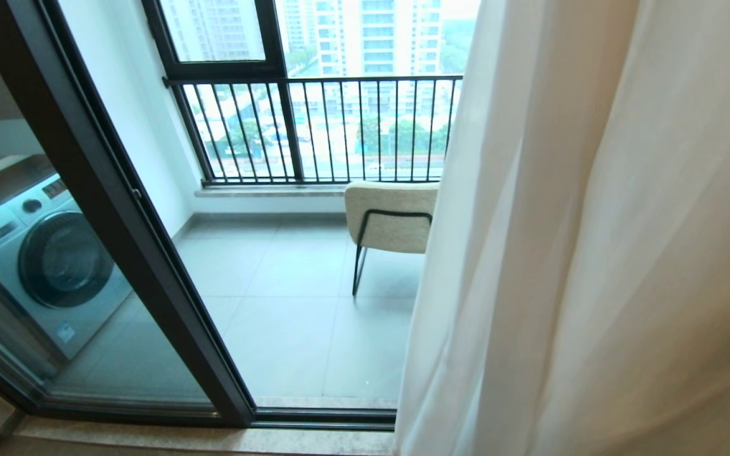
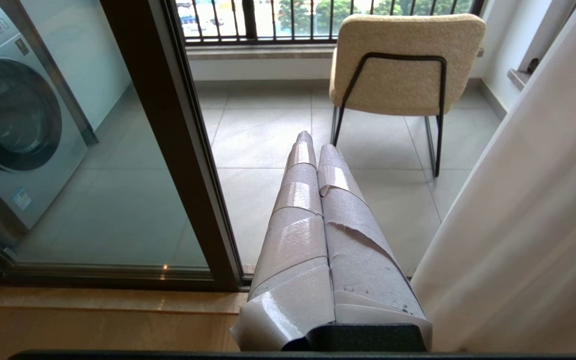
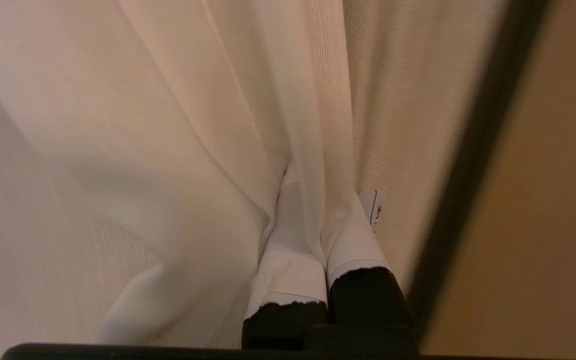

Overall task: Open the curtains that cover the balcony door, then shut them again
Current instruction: Pull the inner curtains open on both sides

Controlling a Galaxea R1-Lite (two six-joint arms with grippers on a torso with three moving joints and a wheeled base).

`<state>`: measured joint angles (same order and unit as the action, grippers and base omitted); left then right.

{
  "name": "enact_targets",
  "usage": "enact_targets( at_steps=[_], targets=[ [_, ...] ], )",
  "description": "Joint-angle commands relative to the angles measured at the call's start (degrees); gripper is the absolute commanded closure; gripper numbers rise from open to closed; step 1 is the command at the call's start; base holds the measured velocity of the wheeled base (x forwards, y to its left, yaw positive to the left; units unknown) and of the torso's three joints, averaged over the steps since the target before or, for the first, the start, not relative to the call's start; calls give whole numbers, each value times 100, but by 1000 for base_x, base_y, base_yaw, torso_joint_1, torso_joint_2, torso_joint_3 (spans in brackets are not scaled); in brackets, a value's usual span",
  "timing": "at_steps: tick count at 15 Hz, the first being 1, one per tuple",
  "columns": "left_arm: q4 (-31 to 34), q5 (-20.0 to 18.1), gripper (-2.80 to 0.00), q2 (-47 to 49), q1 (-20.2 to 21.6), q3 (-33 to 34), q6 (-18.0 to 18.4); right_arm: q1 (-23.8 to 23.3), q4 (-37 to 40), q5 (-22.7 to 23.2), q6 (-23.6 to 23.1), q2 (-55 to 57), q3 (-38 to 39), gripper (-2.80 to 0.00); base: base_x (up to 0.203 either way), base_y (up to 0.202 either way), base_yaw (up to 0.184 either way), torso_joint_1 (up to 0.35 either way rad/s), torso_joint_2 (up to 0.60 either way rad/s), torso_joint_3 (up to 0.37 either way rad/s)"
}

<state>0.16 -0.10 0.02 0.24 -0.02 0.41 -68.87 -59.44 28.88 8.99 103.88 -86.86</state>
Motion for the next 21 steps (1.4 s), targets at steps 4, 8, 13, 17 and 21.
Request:
enact_targets(
  at_steps=[4,8,13,17,21],
  targets=[
    [2,1,0,-2,2,2,2,-375,-1,13,6,779,-641,0,0,0,0,0,0,0],
    [2,1,0,-2,2,2,2,-681,-31,41,1,1169,-964,0,0,0,0,0,0,0],
    [2,1,0,-2,7,2,2,-1043,-68,153,-11,1632,-1327,0,0,0,0,0,0,0],
    [2,1,0,-2,2,-5,2,-1148,-39,153,-36,1943,-1690,0,0,0,0,0,0,0],
    [2,1,0,-2,2,-3,2,-1233,-65,151,-62,2101,-1808,0,0,0,0,0,0,0]
  ],
)
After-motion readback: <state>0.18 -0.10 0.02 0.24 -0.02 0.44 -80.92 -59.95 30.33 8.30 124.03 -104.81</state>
